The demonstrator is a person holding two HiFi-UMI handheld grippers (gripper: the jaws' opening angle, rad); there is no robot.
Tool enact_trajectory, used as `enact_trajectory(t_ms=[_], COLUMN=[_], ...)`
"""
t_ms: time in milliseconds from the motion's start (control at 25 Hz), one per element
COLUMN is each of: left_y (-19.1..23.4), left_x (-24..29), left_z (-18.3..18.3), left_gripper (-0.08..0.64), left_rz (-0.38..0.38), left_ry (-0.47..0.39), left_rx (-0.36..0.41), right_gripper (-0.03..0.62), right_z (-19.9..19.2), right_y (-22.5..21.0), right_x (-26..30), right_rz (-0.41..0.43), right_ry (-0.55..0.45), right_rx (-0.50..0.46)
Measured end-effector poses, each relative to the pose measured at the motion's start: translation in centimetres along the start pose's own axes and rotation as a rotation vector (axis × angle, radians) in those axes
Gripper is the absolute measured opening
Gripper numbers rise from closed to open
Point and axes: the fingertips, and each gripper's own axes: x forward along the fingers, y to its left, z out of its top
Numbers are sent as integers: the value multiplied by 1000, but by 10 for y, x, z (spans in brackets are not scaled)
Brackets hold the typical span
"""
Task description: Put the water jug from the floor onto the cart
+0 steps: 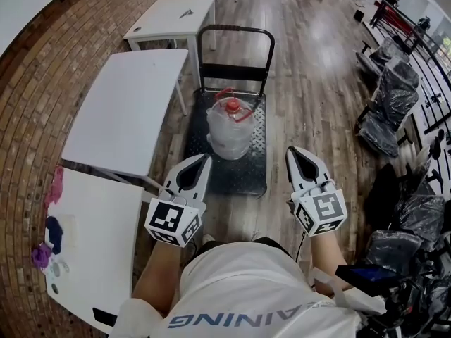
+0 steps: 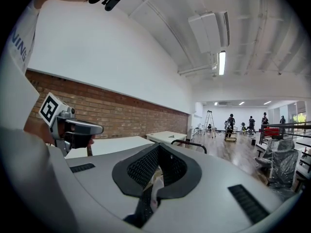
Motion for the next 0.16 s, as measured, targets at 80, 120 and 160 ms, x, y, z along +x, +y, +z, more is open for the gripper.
enact_trajectory(t_ms=[80,120,160], left_y=[1,1,1], left_x=[0,0,0], left_z=[0,0,0], left_gripper=[1,0,2], left_rz=[0,0,0], left_ry=[0,0,0], left_rx=[0,0,1], right_gripper=[3,3,3], right_z=[0,0,0], right_y=[0,0,0], right_x=[1,1,2], right_rz=[0,1,1], right_ry=[4,5,7], right_rx=[-4,-6,-8])
